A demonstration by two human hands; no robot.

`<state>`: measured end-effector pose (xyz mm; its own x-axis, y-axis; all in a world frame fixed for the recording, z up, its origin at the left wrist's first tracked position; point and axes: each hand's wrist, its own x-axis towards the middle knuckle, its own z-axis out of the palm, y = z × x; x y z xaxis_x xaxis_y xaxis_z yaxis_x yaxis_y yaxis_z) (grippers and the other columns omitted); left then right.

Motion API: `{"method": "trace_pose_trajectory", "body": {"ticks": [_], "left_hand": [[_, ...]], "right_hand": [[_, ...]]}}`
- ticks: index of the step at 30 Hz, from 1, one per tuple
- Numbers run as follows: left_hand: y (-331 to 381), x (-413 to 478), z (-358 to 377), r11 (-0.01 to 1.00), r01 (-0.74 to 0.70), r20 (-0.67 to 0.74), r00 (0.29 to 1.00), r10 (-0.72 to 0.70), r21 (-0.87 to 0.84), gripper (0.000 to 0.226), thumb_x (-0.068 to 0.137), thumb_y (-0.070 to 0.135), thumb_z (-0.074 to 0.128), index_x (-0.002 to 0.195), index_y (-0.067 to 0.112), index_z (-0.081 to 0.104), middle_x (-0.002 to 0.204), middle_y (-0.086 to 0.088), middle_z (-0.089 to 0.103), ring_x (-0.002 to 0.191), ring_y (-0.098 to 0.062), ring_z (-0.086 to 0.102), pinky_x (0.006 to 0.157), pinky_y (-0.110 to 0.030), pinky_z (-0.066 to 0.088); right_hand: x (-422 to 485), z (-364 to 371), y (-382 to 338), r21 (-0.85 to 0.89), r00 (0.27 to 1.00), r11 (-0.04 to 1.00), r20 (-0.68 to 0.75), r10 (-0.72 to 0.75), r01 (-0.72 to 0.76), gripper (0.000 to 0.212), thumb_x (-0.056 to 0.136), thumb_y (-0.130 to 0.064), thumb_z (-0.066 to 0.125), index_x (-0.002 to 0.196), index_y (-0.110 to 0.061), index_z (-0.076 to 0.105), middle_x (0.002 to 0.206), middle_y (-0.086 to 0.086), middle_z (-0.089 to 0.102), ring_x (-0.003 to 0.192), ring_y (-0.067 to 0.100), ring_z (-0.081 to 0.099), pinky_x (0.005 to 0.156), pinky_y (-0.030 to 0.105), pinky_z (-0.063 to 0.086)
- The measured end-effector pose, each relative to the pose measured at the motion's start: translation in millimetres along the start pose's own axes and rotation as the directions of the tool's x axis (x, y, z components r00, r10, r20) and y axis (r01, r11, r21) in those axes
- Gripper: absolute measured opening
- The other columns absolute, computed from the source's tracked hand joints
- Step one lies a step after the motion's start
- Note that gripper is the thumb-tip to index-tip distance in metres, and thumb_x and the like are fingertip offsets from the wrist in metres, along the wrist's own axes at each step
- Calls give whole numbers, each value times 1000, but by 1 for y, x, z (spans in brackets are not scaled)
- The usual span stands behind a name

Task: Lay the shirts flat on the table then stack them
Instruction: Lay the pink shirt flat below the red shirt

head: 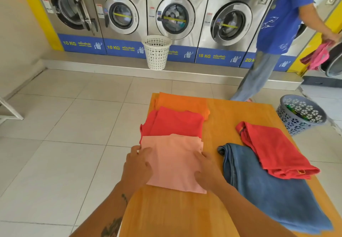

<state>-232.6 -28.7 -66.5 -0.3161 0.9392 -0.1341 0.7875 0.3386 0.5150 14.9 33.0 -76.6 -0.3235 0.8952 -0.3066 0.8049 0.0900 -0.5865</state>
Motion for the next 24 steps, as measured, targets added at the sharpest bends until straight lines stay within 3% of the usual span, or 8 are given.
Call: {"method": "trace_pose_trajectory", "body": {"ticks": [2,6,12,15,17,21,24], "left_hand": [[13,-5,-4,1000,-14,-121,993,15,9,49,86,10,50,132,26,54,145,-4,37,126,-25,41,99,-40,44],[61,-7,-5,972,-237,-244,942,231,5,38,82,6,55,116,21,65,128,-2,51,116,-23,49,99,-43,44],[159,-7,36,886,-441,-35,897,441,-144,42,83,8,52,120,28,57,120,10,46,99,-13,53,88,-34,46],[205,-8,70,838,-508,33,851,524,-201,43,88,12,48,127,28,54,124,9,46,107,-14,54,91,-32,44],[235,-3,90,820,-539,75,825,561,-193,44,89,16,47,131,28,52,124,9,44,111,-13,52,92,-31,42],[293,21,124,812,-565,193,789,584,-149,48,89,24,47,137,28,47,130,7,42,105,-16,56,95,-36,43],[335,48,142,809,-581,240,775,584,-90,49,92,28,49,141,25,44,132,5,39,97,-13,55,97,-33,42]], "right_hand": [[-8,-10,4,58,1000,998,-22,17,-15,69,85,-8,51,149,-21,29,153,-2,23,129,18,39,102,28,40],[-30,-47,20,139,989,990,-147,15,5,56,88,-12,56,141,-23,42,127,-10,42,94,0,51,72,9,41],[-71,-112,83,207,919,975,-363,151,-78,49,89,-13,61,136,-21,49,128,-2,46,104,14,55,87,23,41],[-88,-138,121,223,869,966,-444,217,-127,48,86,-9,64,132,-18,54,126,4,51,100,15,54,87,21,39],[-98,-152,147,225,835,961,-487,255,-162,50,84,-9,63,132,-20,54,126,4,49,99,15,51,86,20,38],[-105,-173,190,301,733,926,-574,366,-228,56,82,-17,62,134,-24,46,118,-1,41,109,23,48,96,42,43],[-96,-183,209,445,711,869,-538,453,-216,63,78,-23,62,135,-29,36,111,-1,43,104,17,41,89,38,41]]}}
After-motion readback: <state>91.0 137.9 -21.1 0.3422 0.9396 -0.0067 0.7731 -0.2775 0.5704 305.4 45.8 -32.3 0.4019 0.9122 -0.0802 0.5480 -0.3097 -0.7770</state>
